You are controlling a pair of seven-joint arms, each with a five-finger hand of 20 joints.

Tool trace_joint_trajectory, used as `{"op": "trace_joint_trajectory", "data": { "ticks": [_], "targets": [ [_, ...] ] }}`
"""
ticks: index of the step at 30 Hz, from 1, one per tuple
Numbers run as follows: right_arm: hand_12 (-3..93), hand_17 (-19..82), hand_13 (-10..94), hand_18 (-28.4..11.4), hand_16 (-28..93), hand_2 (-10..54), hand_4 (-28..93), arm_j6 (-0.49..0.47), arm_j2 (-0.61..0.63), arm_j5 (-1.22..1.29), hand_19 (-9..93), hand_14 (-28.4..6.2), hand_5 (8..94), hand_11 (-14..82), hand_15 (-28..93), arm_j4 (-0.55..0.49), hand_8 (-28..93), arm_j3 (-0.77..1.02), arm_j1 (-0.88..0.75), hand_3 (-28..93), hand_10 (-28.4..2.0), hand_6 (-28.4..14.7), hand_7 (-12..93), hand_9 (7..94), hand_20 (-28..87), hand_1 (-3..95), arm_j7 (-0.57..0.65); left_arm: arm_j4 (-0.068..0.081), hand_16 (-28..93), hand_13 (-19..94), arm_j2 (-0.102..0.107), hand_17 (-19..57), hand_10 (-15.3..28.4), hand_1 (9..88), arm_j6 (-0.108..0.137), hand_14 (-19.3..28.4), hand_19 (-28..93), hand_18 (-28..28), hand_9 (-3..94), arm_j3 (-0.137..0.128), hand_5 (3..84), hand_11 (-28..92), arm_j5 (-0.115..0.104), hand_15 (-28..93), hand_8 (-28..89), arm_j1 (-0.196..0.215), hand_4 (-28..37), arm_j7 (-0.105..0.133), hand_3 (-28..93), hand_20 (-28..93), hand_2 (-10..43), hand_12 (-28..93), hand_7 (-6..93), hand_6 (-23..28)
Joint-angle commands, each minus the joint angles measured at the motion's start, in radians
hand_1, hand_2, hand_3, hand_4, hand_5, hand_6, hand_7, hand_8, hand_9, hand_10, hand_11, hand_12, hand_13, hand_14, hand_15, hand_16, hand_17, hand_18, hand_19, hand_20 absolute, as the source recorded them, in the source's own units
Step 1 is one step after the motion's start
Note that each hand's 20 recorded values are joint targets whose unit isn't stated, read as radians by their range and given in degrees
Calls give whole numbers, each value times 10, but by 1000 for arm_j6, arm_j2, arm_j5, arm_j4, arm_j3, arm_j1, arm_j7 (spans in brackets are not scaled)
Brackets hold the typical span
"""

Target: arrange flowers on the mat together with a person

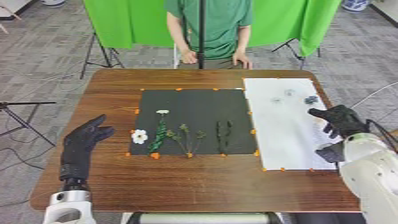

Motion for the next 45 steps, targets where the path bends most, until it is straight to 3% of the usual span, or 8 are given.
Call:
{"op": "trace_joint_trajectory", "data": {
  "ticks": [1, 7, 35, 38, 45],
  "targets": [
    [248, 225, 610, -236, 232, 60, -146, 145, -35, 131, 540, -184, 538, 168, 442, -21, -73, 9, -70, 590, -202, -56, 69, 606, 390, 166, -80, 9, -16, 499, 5, 155, 155, 255, -16, 186, 138, 134, 567, 3, 521, 207, -2, 231, -58, -2, -208, -10, 707, 225, -8, 152, 130, 31],
    [239, 210, 591, -229, 240, 61, -147, 152, -41, 138, 516, -186, 535, 153, 387, -24, -73, 13, -81, 603, -198, -54, 76, 591, 377, 164, -95, 16, -16, 499, 9, 155, 156, 255, -21, 185, 137, 133, 567, 6, 521, 207, -3, 232, -58, -15, -207, -9, 707, 225, -8, 152, 131, 31],
    [238, 206, 586, -228, 249, 61, -147, 124, -30, 126, 512, -189, 550, 150, 379, -20, -75, 9, -69, 607, -198, -53, 84, 592, 376, 161, -95, 12, -16, 499, 7, 156, 156, 253, -18, 185, 136, 133, 566, 2, 521, 206, -3, 231, -58, -9, -205, -4, 707, 225, -8, 152, 130, 31],
    [238, 207, 591, -229, 252, 28, -143, 186, -16, 64, 521, -185, 550, 150, 386, -7, -75, -18, -57, 622, -198, -53, 84, 593, 381, 179, -98, 11, -16, 499, 7, 156, 155, 253, -17, 185, 136, 133, 566, 0, 521, 206, -3, 231, -58, -7, -205, -4, 707, 225, -8, 152, 130, 31],
    [285, 213, 592, -237, 280, -38, -147, 278, 31, -156, 589, -180, 544, 247, 553, 56, -74, -88, 30, 655, -193, -48, 97, 600, 431, 224, -75, 9, -16, 498, 7, 155, 156, 255, -14, 186, 136, 133, 567, 3, 521, 206, -1, 230, -58, -5, -206, -6, 706, 225, -8, 152, 129, 31]
  ]
}}
